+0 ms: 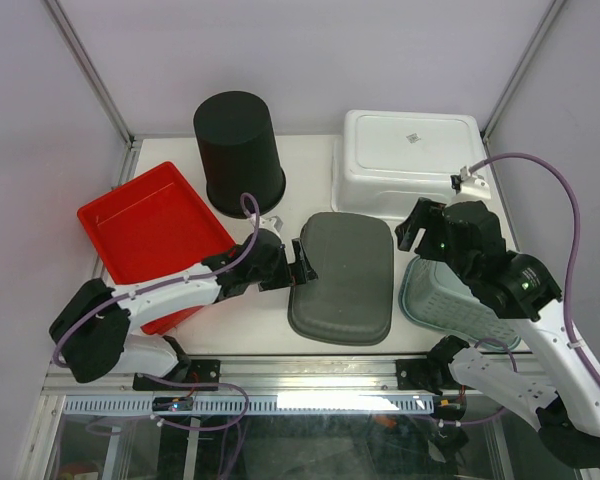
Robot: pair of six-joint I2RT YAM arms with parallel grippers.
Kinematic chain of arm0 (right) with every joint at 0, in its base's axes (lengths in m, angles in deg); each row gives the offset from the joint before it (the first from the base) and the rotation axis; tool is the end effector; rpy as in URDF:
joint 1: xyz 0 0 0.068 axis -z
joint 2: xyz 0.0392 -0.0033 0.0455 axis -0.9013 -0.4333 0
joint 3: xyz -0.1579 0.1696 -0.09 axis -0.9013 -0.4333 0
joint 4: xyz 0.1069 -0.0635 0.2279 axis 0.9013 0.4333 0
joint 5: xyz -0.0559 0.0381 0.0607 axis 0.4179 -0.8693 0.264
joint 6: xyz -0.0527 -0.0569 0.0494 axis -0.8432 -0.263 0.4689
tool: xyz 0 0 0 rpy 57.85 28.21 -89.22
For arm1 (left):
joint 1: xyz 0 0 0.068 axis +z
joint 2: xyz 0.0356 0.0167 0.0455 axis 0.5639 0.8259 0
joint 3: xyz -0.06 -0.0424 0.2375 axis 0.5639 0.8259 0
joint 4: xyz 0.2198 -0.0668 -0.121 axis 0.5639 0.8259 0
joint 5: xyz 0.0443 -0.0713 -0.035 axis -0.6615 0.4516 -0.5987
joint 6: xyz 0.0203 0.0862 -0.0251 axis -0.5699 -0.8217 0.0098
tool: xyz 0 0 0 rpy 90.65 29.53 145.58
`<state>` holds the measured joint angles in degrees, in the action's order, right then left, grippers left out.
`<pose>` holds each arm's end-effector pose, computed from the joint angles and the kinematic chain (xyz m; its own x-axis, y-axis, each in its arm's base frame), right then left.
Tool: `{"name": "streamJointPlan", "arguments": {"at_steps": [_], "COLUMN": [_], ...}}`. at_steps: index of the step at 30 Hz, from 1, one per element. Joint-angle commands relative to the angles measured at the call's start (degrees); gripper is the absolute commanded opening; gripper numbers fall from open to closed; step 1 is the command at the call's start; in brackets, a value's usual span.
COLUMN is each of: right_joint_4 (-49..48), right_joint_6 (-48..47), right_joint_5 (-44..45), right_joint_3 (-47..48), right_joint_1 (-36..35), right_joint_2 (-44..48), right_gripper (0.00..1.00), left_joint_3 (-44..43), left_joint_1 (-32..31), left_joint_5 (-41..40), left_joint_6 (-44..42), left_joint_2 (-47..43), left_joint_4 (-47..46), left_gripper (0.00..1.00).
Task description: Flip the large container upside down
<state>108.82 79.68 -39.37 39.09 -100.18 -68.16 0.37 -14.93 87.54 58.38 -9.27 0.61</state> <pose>0.1656 0.0823 0.3531 -0.5250 0.1933 -0.8289 -0.0371 0.9678 0.2491 0.1993 -0.2277 0.1475 -0.8679 -0.1850 -0.4611 0.1074 0.8363 -0.5377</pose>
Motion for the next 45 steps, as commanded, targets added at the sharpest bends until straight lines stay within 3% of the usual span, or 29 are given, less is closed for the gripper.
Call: {"name": "streamJointPlan", "arguments": {"at_steps": [1, 5, 14, 20, 24, 34, 38, 41, 45], "right_joint_4": [0.05, 2.02, 2.85, 3.86, 4.46, 2.08, -0.77, -3.02, -5.83], "right_joint_6": [-0.08, -0.27, -0.14, -0.22, -0.30, -0.73, -1.03, -1.17, -1.39], "right_joint_5": [0.53, 1.58, 1.91, 2.73, 3.24, 2.43, 1.29, 0.08, -2.30], "right_joint_3": [1.92, 2.75, 2.69, 3.46, 3.30, 2.10, 0.64, -0.47, -1.39], "right_joint_1": [0.15, 0.16, 0.17, 0.14, 0.17, 0.17, 0.17, 0.13, 0.17], "right_joint_2": [0.85, 0.91, 1.09, 0.97, 1.29, 0.95, 0.80, -0.02, -1.61], "right_gripper": [0.73, 0.73, 0.73, 0.73, 0.74, 0.74, 0.74, 0.74, 0.73], "left_joint_3": [-3.55, -5.02, -9.32, -14.84, -14.69, -16.37, -17.21, -16.96, -15.31], "left_joint_1": [0.91, 0.85, -1.58, -3.51, -3.67, -3.58, -2.68, 1.42, 11.95], "left_joint_5": [3.05, 5.47, 14.74, 16.00, 14.42, -4.40, -17.85, -21.98, -19.36], "left_joint_6": [-3.97, -5.43, -2.66, -1.61, -1.65, -8.23, -6.16, -3.84, -4.22], "left_joint_2": [3.71, 6.38, 17.54, 24.35, 23.60, 4.28, -3.67, -7.76, -11.92], "left_joint_4": [-2.66, -3.86, -15.73, -18.24, -17.65, 5.85, 18.64, 26.98, 28.13], "left_gripper": [0.99, 0.99, 0.99, 0.99, 0.99, 0.99, 0.99, 0.99, 0.99]}}
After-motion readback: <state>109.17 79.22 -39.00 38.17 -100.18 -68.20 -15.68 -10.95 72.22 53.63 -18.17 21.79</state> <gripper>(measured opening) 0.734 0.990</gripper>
